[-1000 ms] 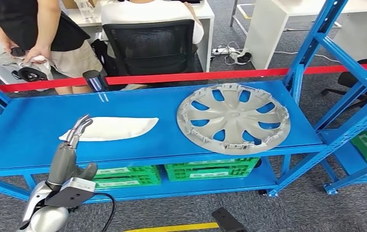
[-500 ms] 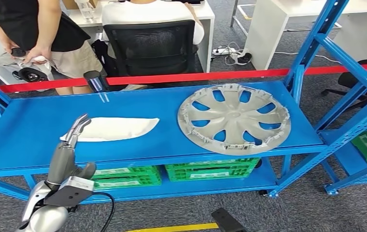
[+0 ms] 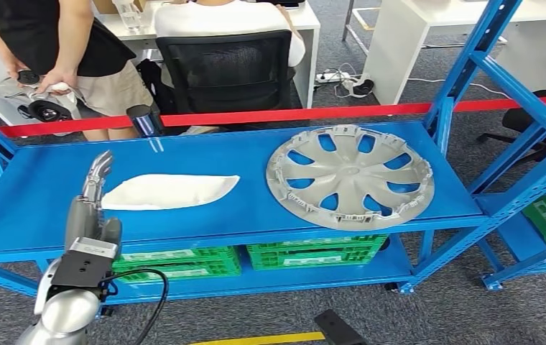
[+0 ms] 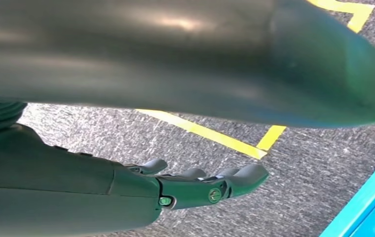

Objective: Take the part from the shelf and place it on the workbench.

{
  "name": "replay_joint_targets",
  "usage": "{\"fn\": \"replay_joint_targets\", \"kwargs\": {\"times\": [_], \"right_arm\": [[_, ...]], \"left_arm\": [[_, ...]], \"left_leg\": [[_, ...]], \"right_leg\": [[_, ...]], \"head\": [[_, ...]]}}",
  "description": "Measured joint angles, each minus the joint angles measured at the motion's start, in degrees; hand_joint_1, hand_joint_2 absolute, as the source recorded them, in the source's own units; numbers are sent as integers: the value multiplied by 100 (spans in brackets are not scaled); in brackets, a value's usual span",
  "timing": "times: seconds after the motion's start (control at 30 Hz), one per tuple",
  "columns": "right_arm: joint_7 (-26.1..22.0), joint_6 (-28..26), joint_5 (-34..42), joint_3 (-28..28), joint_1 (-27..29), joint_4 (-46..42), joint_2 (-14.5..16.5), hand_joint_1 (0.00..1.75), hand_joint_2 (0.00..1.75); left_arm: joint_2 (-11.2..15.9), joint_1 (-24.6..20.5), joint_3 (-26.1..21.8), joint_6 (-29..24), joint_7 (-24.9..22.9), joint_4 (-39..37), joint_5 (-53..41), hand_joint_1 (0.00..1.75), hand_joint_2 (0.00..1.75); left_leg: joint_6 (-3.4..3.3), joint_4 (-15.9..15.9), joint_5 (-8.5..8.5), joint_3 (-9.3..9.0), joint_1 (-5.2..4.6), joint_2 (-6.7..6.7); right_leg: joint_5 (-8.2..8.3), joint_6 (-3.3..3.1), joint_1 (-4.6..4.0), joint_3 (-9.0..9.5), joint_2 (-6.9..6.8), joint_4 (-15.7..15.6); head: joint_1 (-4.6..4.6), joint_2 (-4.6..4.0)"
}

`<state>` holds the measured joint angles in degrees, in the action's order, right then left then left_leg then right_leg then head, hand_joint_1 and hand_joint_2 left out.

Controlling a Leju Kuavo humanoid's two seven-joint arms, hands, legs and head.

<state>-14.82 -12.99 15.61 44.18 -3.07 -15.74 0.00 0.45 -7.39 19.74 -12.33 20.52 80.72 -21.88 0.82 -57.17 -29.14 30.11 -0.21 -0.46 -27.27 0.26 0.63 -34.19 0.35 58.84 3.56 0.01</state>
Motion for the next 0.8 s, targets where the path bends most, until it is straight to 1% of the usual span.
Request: {"fn": "replay_joint_targets", "kwargs": {"times": [0.2, 0.3, 0.4, 0.53, 0.63, 0.73, 0.77, 0.8], "right_arm": [[33, 40, -48, 26, -24, 0, 0, 0, 0], [92, 66, -104, 44, -61, 0, 1, 0, 0], [201, 46, -146, 68, -105, -2, 11, 0, 0], [243, 9, -157, 88, -123, -7, 26, 0, 0], [254, -4, -165, 103, -126, -7, 26, 0, 0], [297, 9, -194, 122, -133, -7, 26, 0, 0], [316, 32, -209, 128, -135, -7, 26, 0, 0], [333, 59, -224, 132, -137, -7, 26, 0, 0]], "left_arm": [[-48, -195, 2, -26, -10, -165, 60, 0, 0], [-55, -380, 7, 136, -151, -370, 77, 0, 0], [-46, -628, 15, 304, -193, -654, 23, 0, 0], [-45, -932, 52, 307, -199, -1065, -152, 0, 175], [-45, -1103, 150, 212, -306, -1308, -545, 0, 175], [-47, -1353, 349, 85, -463, -1661, -1157, 0, 44], [-50, -1436, 422, 47, -501, -1787, -1341, 0, 44], [-53, -1517, 493, 11, -530, -1907, -1509, 0, 87]], "left_leg": [[0, -1, 0, -2, -1, 0], [-1, -1, 0, -1, -1, 0], [-2, -3, 2, -3, -1, 0], [-4, -3, 4, -4, -1, 0], [-4, -4, 3, -3, -1, -1], [-4, -5, 3, -2, -1, -3], [-4, -6, 3, -2, -1, -2], [-4, -6, 3, -3, -1, -1]], "right_leg": [[0, 1, -1, 2, 0, -1], [1, 1, -1, 3, -1, -1], [3, 4, -1, 4, -1, -1], [4, 6, -1, 6, 0, -1], [4, 6, -1, 6, -1, -2], [5, 6, -1, 6, -1, -3], [5, 7, 0, 6, 0, -3], [6, 8, 0, 6, 1, -3]], "head": [[0, 0], [0, 1], [0, 0], [0, 0], [0, 0], [0, 0], [0, 0], [0, 0]]}}
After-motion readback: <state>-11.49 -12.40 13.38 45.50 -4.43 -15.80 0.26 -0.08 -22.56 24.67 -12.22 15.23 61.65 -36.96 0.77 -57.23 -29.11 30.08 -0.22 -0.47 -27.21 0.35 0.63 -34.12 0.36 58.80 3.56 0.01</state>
